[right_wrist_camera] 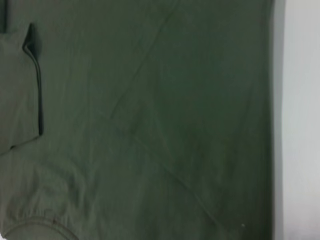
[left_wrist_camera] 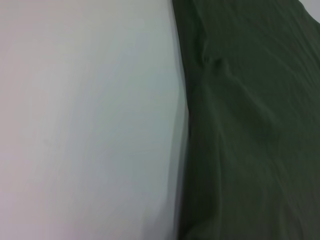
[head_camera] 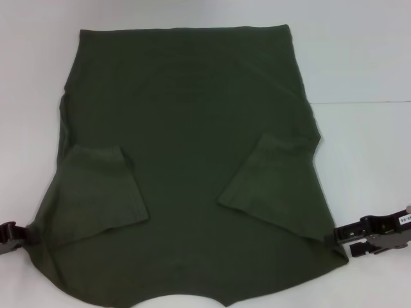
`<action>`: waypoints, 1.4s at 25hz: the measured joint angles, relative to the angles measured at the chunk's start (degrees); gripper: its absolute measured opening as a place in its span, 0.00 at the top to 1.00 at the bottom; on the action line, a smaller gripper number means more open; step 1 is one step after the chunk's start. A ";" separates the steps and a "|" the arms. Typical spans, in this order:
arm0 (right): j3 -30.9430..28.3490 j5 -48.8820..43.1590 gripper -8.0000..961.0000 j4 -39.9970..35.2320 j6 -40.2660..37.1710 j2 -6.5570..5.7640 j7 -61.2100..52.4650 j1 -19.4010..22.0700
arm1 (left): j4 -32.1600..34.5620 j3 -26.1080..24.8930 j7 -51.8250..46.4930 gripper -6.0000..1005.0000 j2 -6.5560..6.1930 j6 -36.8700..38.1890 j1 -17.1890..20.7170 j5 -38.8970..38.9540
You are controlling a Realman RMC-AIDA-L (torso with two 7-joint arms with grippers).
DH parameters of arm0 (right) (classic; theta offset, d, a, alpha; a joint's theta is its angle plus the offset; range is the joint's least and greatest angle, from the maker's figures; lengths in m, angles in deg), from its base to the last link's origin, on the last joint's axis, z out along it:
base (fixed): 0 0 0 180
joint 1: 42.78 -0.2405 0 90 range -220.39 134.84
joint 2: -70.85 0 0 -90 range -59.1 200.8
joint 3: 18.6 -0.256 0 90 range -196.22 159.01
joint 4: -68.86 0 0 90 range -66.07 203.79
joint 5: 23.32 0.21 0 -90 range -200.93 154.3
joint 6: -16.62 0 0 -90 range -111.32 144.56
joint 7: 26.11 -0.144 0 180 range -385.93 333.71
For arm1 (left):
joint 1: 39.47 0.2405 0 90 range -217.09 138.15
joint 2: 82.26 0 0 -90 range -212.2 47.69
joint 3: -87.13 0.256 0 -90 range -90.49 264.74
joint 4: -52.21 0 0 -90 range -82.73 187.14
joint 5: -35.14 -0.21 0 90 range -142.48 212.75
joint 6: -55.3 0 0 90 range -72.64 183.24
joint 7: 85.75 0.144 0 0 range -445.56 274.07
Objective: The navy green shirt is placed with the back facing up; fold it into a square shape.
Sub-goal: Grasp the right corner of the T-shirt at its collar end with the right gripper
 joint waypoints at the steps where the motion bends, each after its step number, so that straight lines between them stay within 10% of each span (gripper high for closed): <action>1: 0.09 -0.01 0.11 0.00 0.11 0.07 0.00 -0.04 | -0.07 0.00 0.00 0.97 0.00 0.00 -0.03 0.00; 35: 0.09 5.34 0.11 0.17 0.20 1.37 0.88 -0.38 | -0.34 0.00 0.46 0.97 -0.17 0.01 -0.12 1.52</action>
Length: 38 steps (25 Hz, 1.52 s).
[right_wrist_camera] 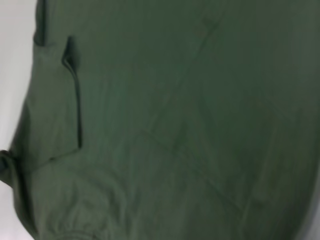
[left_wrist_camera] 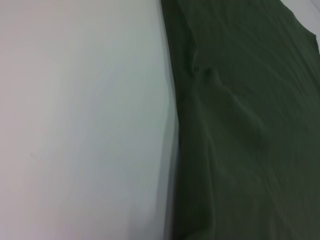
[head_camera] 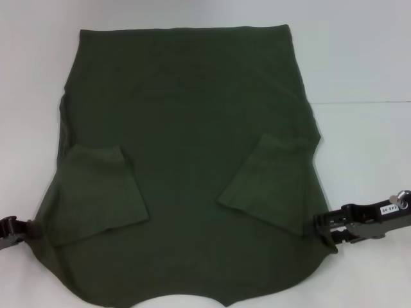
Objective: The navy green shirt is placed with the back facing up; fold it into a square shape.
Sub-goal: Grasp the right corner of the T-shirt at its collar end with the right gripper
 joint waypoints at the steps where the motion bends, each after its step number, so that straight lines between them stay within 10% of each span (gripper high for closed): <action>1: -0.21 0.32 0.11 0.00 -0.17 -0.04 0.12 0.03 | 0.00 0.00 0.02 0.97 0.00 0.00 0.00 0.00; 38: -0.64 5.27 0.12 2.96 5.81 4.77 2.77 -5.47 | -0.46 -0.03 3.03 0.97 0.16 0.22 0.00 2.84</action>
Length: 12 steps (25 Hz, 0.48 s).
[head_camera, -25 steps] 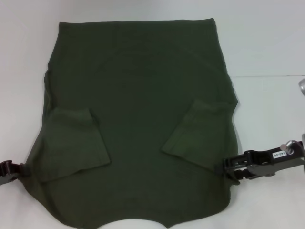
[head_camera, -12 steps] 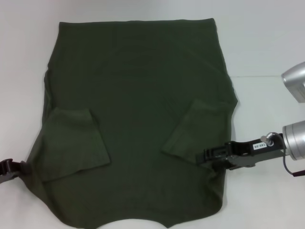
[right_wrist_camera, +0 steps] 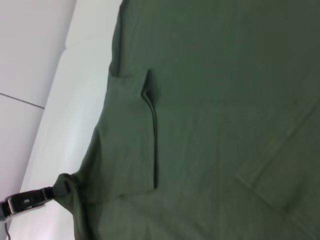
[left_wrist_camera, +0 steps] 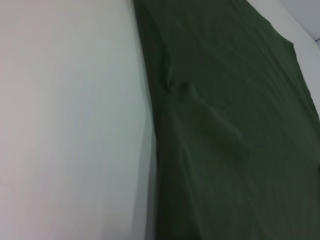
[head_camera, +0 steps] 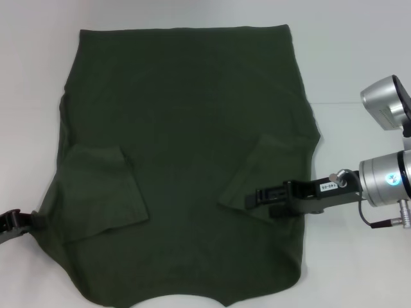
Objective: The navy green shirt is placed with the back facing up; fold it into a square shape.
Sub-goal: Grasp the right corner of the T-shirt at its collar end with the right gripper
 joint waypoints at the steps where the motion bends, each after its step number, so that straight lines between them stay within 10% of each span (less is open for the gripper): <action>1: -0.02 0.17 0.12 0.01 0.38 0.27 0.01 -0.16 | -0.08 0.01 0.15 0.97 0.01 -0.01 0.00 0.09; 7: -0.05 3.03 0.12 -0.36 1.42 0.67 0.64 -0.41 | -0.57 -0.04 1.02 0.97 0.02 -0.19 0.00 0.16; 12: -0.05 3.54 0.13 -0.90 -2.32 -2.46 -0.22 -0.23 | -0.61 -0.06 1.24 0.97 0.02 -0.20 0.01 0.29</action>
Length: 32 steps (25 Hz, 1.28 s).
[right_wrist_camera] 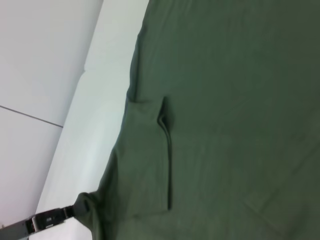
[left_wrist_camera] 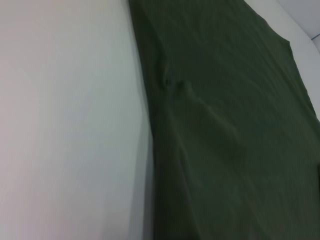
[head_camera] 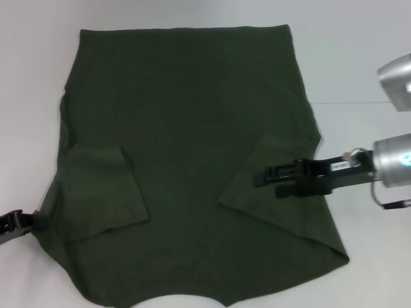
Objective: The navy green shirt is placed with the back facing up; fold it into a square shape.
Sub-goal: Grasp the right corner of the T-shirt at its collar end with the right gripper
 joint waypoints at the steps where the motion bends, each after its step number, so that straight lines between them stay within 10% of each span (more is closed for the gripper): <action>1: 0.00 0.00 0.13 0.00 -0.79 -0.66 -0.18 0.16 | -0.10 0.00 0.19 0.97 0.00 0.05 0.02 0.10; 11: 0.78 -2.61 0.15 -0.49 -8.46 -7.19 -1.87 3.95 | -0.60 0.10 0.59 0.97 -0.06 0.06 0.24 0.48; 32: 0.80 -13.89 0.17 -0.11 -7.31 -5.96 -1.30 5.07 | -0.68 -0.30 0.91 0.97 -0.02 -0.03 0.41 0.46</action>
